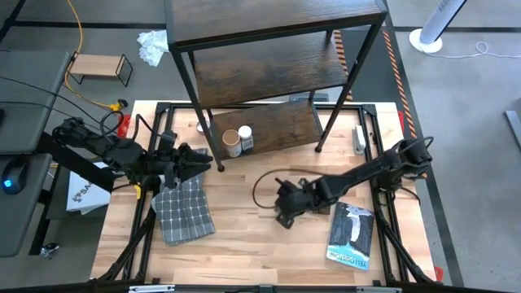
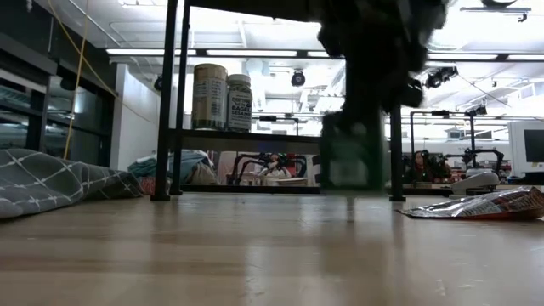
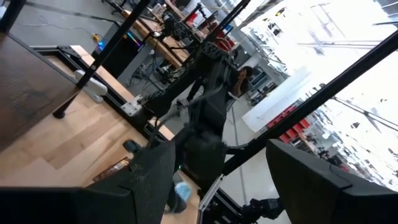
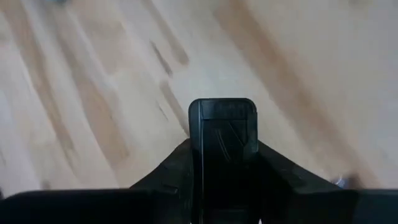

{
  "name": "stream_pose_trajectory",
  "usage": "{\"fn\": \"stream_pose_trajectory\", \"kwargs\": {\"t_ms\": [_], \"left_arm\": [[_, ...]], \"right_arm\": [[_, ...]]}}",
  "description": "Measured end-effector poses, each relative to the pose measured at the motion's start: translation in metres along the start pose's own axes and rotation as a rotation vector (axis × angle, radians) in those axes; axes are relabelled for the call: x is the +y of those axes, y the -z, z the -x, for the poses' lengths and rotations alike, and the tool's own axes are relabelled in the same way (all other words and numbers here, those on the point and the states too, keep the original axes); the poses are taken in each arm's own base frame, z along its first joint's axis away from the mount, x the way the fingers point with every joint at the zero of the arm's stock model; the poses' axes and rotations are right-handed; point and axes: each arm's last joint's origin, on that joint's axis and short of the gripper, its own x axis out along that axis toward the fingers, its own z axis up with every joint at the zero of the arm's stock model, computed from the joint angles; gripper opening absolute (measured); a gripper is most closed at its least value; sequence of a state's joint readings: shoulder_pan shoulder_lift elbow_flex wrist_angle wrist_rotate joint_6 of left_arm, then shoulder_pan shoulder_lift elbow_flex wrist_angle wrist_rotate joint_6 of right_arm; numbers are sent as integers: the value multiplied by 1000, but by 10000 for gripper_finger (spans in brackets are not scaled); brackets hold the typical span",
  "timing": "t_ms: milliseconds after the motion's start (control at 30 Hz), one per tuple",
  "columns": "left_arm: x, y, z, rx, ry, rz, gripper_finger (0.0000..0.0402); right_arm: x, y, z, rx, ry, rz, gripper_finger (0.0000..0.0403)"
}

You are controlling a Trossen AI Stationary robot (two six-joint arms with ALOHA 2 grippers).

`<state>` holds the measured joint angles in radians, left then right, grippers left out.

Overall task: Shelf spices
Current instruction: Put the green seasoning can on the shelf

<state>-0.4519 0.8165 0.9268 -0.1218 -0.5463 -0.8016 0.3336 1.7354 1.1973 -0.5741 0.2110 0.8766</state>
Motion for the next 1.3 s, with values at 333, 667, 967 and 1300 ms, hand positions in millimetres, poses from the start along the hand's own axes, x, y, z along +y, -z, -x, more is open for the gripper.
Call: {"fn": "stream_pose_trajectory", "kwargs": {"t_ms": [333,667,967,1300], "left_arm": [[1,1,0,10,-12,-9,247],[1,3,-2,12,-20,-14,247],[1,3,-2,11,-20,-14,247],[2,3,-2,18,-28,-21,247]], "right_arm": [[-22,-84,83,-381,137,39,107],[-91,-153,84,-335,210,-112,107],[-129,-169,77,-275,201,-203,108],[-135,-171,78,-277,212,-206,225]]}}
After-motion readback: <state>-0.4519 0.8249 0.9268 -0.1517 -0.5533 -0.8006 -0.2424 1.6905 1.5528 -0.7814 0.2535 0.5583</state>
